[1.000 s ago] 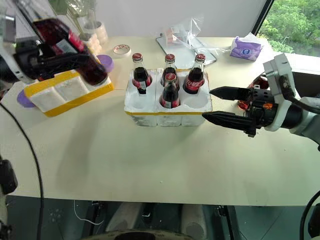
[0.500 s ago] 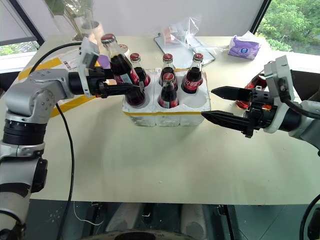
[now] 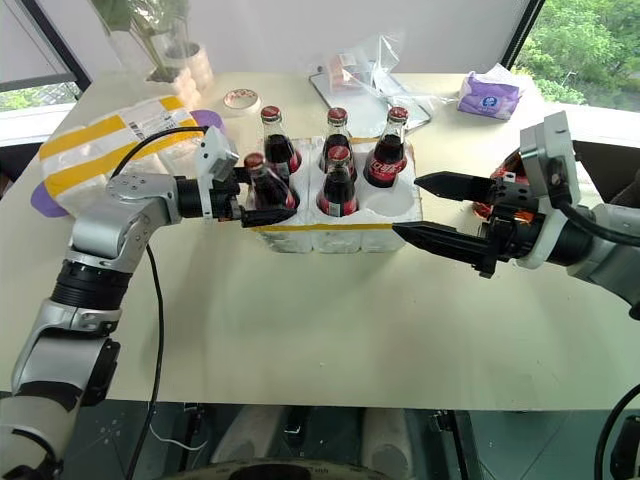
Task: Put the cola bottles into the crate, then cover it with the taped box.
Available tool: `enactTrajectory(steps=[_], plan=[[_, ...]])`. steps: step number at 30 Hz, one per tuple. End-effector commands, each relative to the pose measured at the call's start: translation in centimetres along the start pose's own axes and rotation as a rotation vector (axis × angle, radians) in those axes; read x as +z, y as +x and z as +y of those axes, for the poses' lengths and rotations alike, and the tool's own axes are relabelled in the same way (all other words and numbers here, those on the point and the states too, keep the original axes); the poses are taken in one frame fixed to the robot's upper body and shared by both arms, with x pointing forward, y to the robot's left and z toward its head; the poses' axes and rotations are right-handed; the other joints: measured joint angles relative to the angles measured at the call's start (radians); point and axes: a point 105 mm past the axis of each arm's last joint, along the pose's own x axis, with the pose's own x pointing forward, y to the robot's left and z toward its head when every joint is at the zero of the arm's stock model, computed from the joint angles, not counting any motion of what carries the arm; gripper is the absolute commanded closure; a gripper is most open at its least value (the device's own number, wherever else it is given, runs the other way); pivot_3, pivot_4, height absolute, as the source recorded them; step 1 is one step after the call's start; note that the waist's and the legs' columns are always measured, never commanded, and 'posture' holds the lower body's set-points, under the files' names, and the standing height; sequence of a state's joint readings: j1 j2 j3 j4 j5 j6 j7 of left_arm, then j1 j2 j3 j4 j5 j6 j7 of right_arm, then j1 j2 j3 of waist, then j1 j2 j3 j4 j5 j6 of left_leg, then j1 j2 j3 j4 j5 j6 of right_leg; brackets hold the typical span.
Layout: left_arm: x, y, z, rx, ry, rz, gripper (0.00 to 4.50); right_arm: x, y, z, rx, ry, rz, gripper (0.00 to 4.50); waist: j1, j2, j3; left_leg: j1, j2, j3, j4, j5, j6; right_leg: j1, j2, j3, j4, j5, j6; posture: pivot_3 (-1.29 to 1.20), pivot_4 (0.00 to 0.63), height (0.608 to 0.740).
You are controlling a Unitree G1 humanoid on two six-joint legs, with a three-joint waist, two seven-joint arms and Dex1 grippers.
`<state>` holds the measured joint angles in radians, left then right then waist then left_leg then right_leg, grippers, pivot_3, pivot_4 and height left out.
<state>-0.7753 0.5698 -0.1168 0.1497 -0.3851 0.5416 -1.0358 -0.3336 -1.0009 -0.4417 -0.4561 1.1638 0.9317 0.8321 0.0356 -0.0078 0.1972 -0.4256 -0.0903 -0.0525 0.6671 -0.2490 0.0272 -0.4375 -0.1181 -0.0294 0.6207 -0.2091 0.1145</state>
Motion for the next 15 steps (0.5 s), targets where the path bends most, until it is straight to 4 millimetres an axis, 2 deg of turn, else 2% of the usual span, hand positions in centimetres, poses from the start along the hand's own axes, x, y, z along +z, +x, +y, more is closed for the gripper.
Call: enactTrajectory(steps=[1, 6, 10, 13, 15], plan=[[3.1, -2.7, 0.6, 0.057, 0.071, -0.059, 0.07, 1.3, 0.0, 0.3, 0.020, -0.043, -0.019, 0.00, -0.002, 0.000, 0.000, 0.000, 0.000, 0.000, 0.000, 0.000, 0.000, 0.000, 0.000, 0.000, 0.000, 0.000, 0.000, 0.00, 0.150, 0.738], [7.2, -7.5, -0.8, 0.044, 0.070, -0.115, 0.07, 1.3, 0.0, 0.2, 0.018, -0.047, -0.011, 0.00, -0.004, 0.000, 0.000, 0.000, 0.000, 0.000, 0.000, 0.000, 0.000, -0.001, 0.000, 0.000, 0.000, 0.000, 0.000, 0.00, 0.150, 0.738], [9.9, -11.4, -3.2, -0.022, 0.055, -0.121, 0.07, 1.1, -0.3, 0.1, 0.016, -0.047, -0.003, 0.00, -0.007, 0.000, 0.000, 0.000, 0.000, 0.000, 0.000, 0.000, 0.000, 0.000, 0.001, 0.000, 0.000, 0.000, 0.000, 0.00, 0.150, 0.738], [10.6, -13.0, -5.0, -0.082, 0.045, -0.101, 0.07, 0.9, -0.5, -0.2, 0.002, -0.053, 0.006, 0.00, -0.008, 0.000, 0.000, 0.001, 0.000, 0.000, 0.000, 0.000, 0.000, 0.001, 0.001, -0.001, 0.000, 0.000, 0.000, 0.00, 0.150, 0.738], [10.4, -13.1, -5.6, -0.096, 0.049, -0.073, 0.07, 0.9, -0.7, -0.9, -0.037, -0.057, 0.005, 0.00, -0.007, 0.000, 0.000, 0.001, 0.000, 0.000, 0.000, 0.000, 0.000, 0.002, 0.001, -0.001, 0.000, 0.000, 0.000, 0.00, 0.150, 0.738]])
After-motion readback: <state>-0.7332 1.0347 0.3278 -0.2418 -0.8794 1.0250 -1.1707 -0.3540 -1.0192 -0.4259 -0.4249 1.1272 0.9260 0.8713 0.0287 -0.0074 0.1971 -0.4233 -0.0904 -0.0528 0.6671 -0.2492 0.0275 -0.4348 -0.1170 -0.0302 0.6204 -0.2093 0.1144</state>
